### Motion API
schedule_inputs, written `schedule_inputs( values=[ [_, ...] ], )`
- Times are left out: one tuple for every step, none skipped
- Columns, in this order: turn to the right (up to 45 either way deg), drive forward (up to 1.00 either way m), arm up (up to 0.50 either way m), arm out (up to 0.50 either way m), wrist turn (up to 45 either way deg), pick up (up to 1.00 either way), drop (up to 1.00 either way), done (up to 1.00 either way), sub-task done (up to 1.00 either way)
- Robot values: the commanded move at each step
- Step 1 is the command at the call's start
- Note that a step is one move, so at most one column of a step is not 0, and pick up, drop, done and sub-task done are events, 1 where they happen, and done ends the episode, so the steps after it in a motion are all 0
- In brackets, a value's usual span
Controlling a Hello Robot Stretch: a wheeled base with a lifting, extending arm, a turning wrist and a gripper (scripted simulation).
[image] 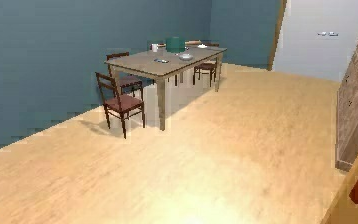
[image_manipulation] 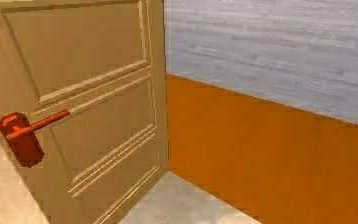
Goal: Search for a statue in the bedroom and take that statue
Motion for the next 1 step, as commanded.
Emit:
schedule_inputs(
  values=[
    [0.0, 0.55, 0.0, 0.0, 0.0, 0.0, 0.0, 0.0, 0.0]
  ],
)
